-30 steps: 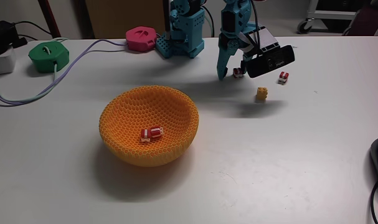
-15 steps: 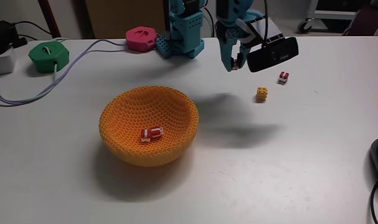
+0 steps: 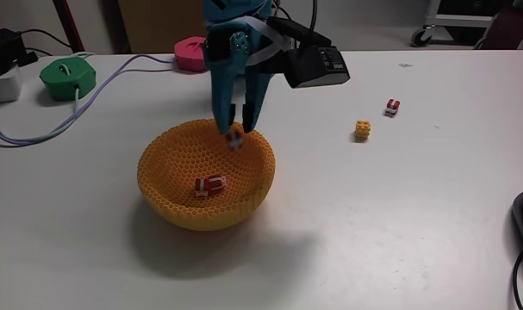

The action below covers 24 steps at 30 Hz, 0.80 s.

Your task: Place cube pieces into the yellow basket

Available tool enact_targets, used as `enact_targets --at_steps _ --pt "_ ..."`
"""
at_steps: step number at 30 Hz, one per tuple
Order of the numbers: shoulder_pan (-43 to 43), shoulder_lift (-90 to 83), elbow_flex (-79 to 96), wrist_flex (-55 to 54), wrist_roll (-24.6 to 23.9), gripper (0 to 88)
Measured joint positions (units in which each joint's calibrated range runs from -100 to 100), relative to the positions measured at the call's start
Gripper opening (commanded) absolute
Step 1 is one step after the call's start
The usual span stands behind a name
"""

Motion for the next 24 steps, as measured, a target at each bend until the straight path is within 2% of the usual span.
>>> enact_targets --at_steps 3,7,9,12,16,19,21,24 --pt "-0.3 -0.1 0.1 2.1 0.4 50.2" --pt "-5.9 -0.9 -0.8 5.8 -2.5 47.7" --pt "-11.7 -2.5 -1.9 8.4 -6.2 46.9" --pt "-25.5 -6.6 -0.1 8.5 -14.2 46.1" --pt "-49.5 -8.4 8.9 1.1 -27.5 44.7" --pt "-63.7 -7.8 14.7 -7.4 -35.8 43.8" --pt "-70.0 -5.7 16.5 -12.0 -39.3 43.4" --pt "-73.9 -1.5 16.7 -15.4 -41.5 42.0"
